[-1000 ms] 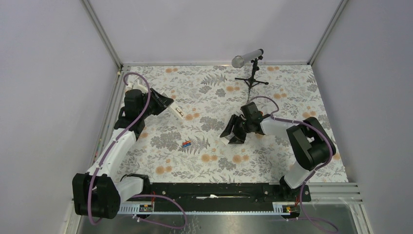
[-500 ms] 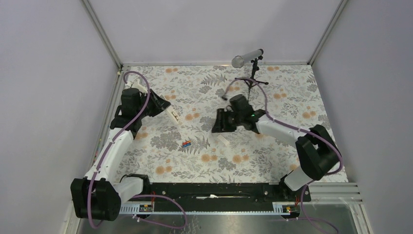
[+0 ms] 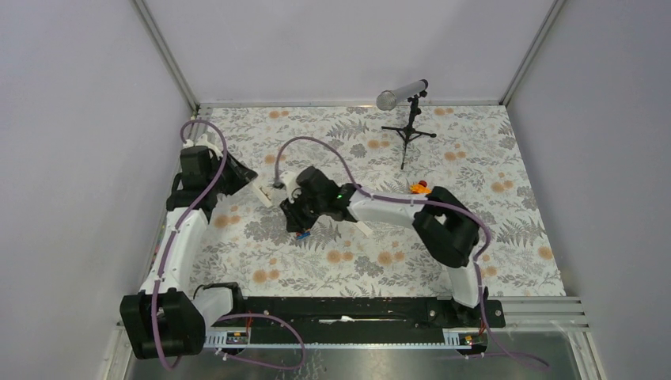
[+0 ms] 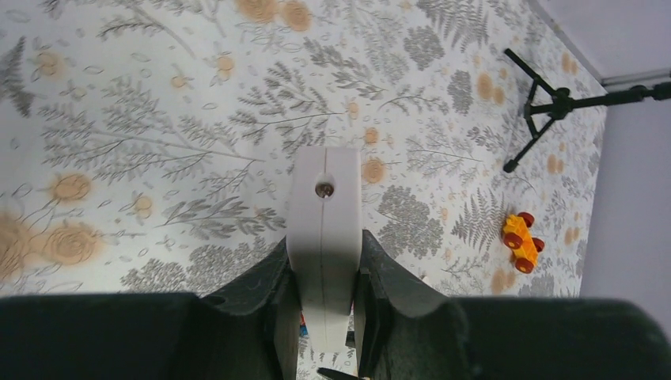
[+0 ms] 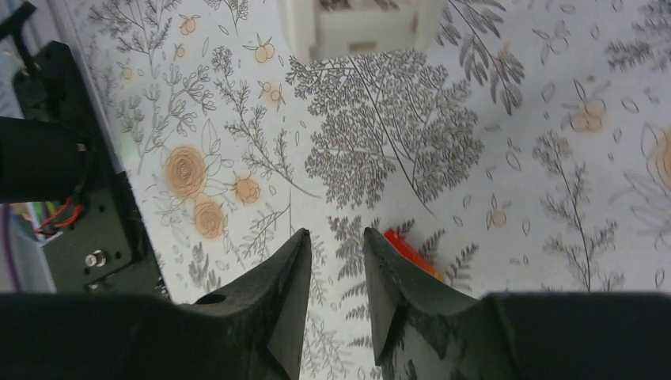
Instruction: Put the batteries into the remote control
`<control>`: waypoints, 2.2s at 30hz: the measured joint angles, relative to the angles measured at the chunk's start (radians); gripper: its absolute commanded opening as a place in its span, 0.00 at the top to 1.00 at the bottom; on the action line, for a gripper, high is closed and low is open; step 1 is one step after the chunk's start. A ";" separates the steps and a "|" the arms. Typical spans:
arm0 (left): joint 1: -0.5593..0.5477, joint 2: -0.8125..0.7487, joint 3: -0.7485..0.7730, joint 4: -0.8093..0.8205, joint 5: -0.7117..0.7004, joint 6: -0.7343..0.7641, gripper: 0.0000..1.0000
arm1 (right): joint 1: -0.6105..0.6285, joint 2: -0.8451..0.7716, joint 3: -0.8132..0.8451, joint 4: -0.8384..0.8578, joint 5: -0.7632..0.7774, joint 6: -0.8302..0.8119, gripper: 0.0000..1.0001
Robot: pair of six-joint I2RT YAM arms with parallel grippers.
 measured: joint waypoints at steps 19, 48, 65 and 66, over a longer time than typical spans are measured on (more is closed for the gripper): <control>0.128 0.003 0.000 -0.121 -0.073 -0.034 1.00 | 0.057 0.183 0.234 -0.264 0.223 -0.229 0.51; 0.132 0.005 -0.027 -0.098 -0.043 -0.068 1.00 | 0.070 -0.104 -0.021 -0.403 0.188 -0.189 0.31; 0.132 0.030 -0.035 -0.077 -0.039 -0.071 1.00 | 0.299 -0.207 -0.253 -0.428 0.221 -0.395 0.33; 0.132 0.033 -0.035 -0.077 -0.039 -0.071 1.00 | 0.302 -0.203 -0.253 -0.427 0.231 -0.398 0.33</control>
